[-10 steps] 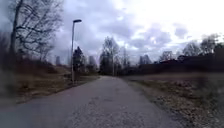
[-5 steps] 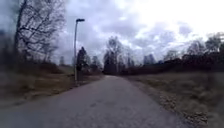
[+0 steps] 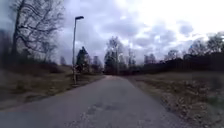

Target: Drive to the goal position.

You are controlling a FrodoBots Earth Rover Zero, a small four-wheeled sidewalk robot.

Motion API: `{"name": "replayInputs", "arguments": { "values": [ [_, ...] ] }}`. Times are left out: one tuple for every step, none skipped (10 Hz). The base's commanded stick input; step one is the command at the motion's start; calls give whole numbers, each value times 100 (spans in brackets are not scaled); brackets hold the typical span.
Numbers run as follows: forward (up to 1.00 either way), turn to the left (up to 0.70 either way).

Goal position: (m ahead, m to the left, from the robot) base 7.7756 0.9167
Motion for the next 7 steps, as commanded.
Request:
{"name": "replayInputs", "arguments": {
  "values": [
    [50, 0],
    [50, 0],
    [50, 0],
    [50, 0],
    [50, 0],
    [50, 0],
    [50, 0]
  ]
}}
